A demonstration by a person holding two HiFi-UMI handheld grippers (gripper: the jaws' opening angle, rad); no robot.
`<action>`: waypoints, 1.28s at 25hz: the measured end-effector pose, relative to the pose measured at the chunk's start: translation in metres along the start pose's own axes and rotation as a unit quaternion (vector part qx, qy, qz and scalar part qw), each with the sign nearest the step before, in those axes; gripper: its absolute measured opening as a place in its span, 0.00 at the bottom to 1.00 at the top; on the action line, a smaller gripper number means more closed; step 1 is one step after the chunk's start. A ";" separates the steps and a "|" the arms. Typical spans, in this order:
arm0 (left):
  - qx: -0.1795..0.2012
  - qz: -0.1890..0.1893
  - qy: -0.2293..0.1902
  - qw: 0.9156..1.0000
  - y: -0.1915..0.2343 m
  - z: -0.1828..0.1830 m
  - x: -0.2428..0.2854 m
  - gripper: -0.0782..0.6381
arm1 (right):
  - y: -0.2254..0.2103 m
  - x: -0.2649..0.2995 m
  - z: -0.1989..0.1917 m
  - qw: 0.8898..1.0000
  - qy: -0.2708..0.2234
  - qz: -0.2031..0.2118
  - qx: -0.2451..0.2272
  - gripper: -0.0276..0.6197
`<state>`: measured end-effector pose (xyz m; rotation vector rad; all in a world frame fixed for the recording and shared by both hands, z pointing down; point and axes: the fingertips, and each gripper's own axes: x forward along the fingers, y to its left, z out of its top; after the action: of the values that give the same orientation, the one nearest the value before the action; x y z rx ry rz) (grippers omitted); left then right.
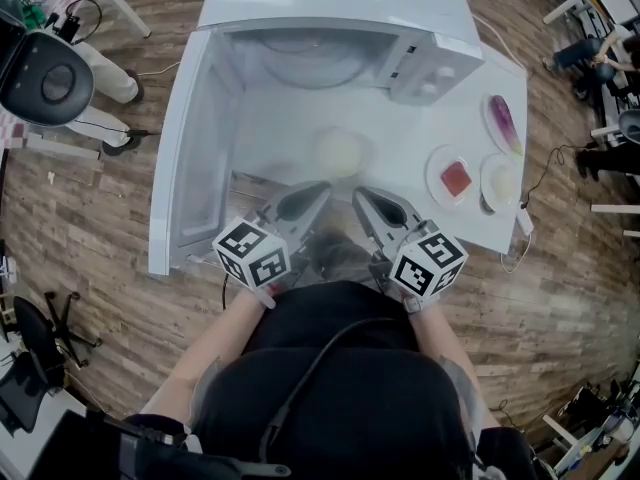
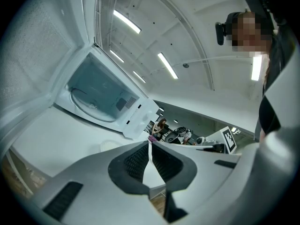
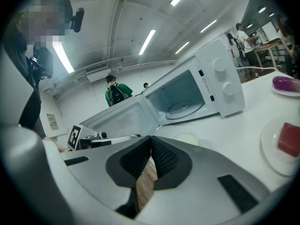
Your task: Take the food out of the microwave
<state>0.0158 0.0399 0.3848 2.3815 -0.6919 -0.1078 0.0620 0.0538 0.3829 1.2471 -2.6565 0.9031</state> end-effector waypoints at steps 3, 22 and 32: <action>0.002 -0.003 0.000 1.000 -0.005 -0.002 -0.001 0.15 | 0.003 -0.004 -0.001 1.000 -0.002 0.001 -0.002 0.08; 0.006 0.014 0.000 1.000 -0.009 -0.017 -0.020 0.15 | 0.014 -0.018 -0.012 0.999 -0.017 -0.032 -0.033 0.07; 0.003 0.032 -0.001 0.999 -0.003 -0.022 -0.028 0.15 | 0.013 -0.023 -0.021 0.998 -0.015 -0.050 -0.024 0.07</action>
<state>-0.0011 0.0684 0.3973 2.3631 -0.7698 -0.0806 0.0642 0.0866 0.3869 1.3779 -2.5951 0.8083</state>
